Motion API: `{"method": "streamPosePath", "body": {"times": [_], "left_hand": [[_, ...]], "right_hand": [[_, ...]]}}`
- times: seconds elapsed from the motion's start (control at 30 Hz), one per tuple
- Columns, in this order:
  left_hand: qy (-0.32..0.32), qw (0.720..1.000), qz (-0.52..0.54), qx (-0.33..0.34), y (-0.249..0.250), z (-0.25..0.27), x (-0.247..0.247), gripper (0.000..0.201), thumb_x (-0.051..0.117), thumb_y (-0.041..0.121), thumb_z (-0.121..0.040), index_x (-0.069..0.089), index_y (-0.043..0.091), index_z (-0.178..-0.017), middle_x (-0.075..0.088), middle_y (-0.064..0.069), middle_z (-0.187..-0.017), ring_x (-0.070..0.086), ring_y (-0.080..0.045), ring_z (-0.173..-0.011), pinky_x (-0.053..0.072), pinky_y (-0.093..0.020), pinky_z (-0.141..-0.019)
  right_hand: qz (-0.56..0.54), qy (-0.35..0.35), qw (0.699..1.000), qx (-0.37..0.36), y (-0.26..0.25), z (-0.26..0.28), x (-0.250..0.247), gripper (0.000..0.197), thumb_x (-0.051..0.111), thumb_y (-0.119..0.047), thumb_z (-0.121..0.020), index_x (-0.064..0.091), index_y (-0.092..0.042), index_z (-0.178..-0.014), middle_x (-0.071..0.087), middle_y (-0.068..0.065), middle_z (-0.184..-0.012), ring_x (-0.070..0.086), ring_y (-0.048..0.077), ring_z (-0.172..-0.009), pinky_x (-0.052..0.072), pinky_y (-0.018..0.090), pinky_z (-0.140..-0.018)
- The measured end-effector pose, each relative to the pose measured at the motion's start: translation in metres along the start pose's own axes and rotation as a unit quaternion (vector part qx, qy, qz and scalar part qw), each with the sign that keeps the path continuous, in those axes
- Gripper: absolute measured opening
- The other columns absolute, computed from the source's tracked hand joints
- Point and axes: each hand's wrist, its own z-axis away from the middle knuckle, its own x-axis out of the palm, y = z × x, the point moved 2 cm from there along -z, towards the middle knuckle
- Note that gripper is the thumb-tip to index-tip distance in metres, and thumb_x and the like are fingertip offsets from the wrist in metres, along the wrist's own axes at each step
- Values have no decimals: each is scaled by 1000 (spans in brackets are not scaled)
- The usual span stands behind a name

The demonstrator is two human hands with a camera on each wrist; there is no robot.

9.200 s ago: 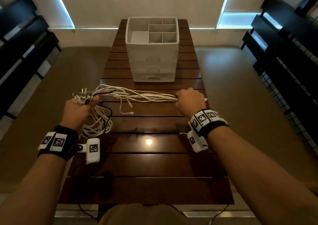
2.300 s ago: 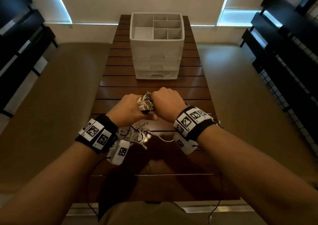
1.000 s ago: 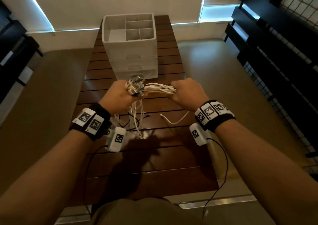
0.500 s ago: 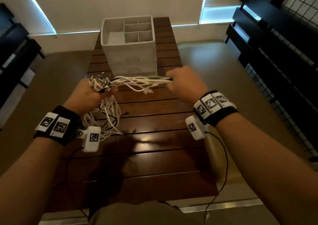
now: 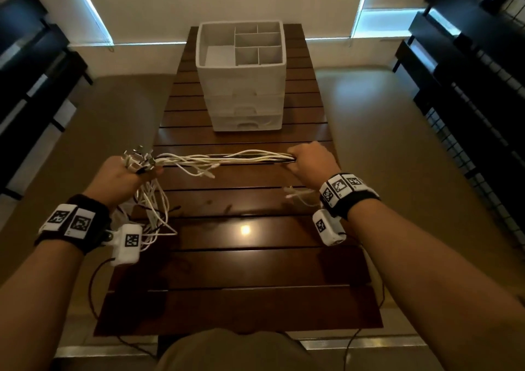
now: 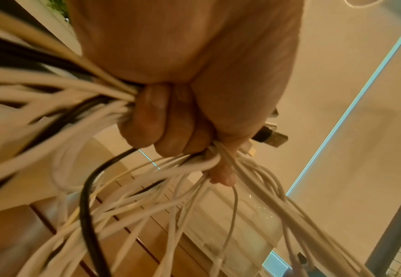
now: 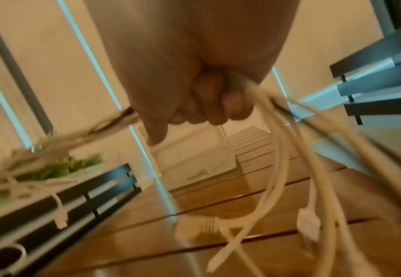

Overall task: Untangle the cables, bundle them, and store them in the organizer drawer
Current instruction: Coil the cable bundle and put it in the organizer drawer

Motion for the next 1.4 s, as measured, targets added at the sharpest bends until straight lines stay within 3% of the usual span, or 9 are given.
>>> {"method": "streamPosePath", "body": {"times": [0.4, 0.6, 0.73, 0.83, 0.93, 1.03, 1.2, 1.3, 1.4], "left_hand": [[28, 996, 78, -34, -16, -7, 7, 21, 77, 14, -94, 67, 17, -76, 65, 23, -55, 55, -10, -66, 41, -28, -64], [-13, 999, 37, 4, -23, -11, 19, 20, 79, 15, -92, 69, 17, -75, 69, -3, -75, 59, -13, -68, 45, -28, -67], [-26, 999, 34, -7, -26, -14, 28, 16, 81, 17, -91, 73, 9, -80, 71, -17, -80, 60, -21, -71, 46, -32, -67], [-50, 999, 17, -1, -13, -14, 36, 18, 81, 19, -91, 73, 16, -76, 69, -11, -76, 60, -21, -69, 45, -34, -67], [-91, 992, -51, 70, 17, -9, 51, 27, 79, 19, -93, 67, 29, -71, 68, -2, -74, 63, -20, -71, 44, -34, -68], [-135, 985, -13, 111, 39, -4, 66, 23, 82, 17, -90, 70, 33, -78, 71, 15, -70, 64, -2, -69, 45, -23, -65], [-146, 983, 105, 46, 39, 3, 64, 18, 90, 22, -80, 79, 14, -92, 76, 5, -79, 67, -1, -71, 49, -14, -63], [-51, 980, 192, 13, 33, 0, 44, 15, 89, 24, -82, 79, 19, -92, 79, 6, -84, 72, -3, -77, 55, -17, -69], [70, 963, 260, -17, 28, -6, 17, 34, 83, 32, -90, 61, 27, -64, 57, 15, -56, 50, -3, -48, 41, -22, -49]], "right_hand": [[2, 24, 991, 132, 19, 1, 12, 18, 53, -24, -91, 67, -20, -80, 58, 2, -69, 61, 34, -72, 53, 40, -68], [70, -16, 984, 161, 37, 8, 32, 22, 62, -35, -93, 68, -17, -104, 69, 7, -92, 64, 31, -84, 55, 38, -74], [99, -157, 972, 146, 25, 3, 37, 105, 86, -64, -69, 38, -16, -149, 45, 16, -148, 45, 39, -137, 43, 55, -109], [45, -104, 994, 10, -18, -7, 22, 130, 89, -61, -66, 14, -22, -164, 29, 14, -163, 31, 38, -149, 33, 58, -119], [-42, -45, 986, -157, -84, -9, 22, 124, 88, -51, -70, 13, -26, -165, 32, 8, -162, 33, 29, -148, 34, 50, -121], [-22, -61, 975, -212, -128, -9, 41, 104, 85, -44, -78, 26, -21, -160, 50, 9, -148, 49, 28, -135, 42, 44, -113], [-7, -69, 982, -174, -109, -16, 49, 20, 61, -37, -100, 55, -20, -108, 69, 10, -95, 66, 35, -86, 48, 40, -67], [17, -43, 993, -111, -76, -14, 47, 22, 56, -35, -103, 55, -15, -112, 69, 16, -97, 65, 39, -87, 46, 41, -69], [39, -72, 996, -42, -46, -12, 49, 26, 57, -32, -102, 51, -13, -119, 69, 18, -109, 66, 42, -101, 53, 48, -83]]}}
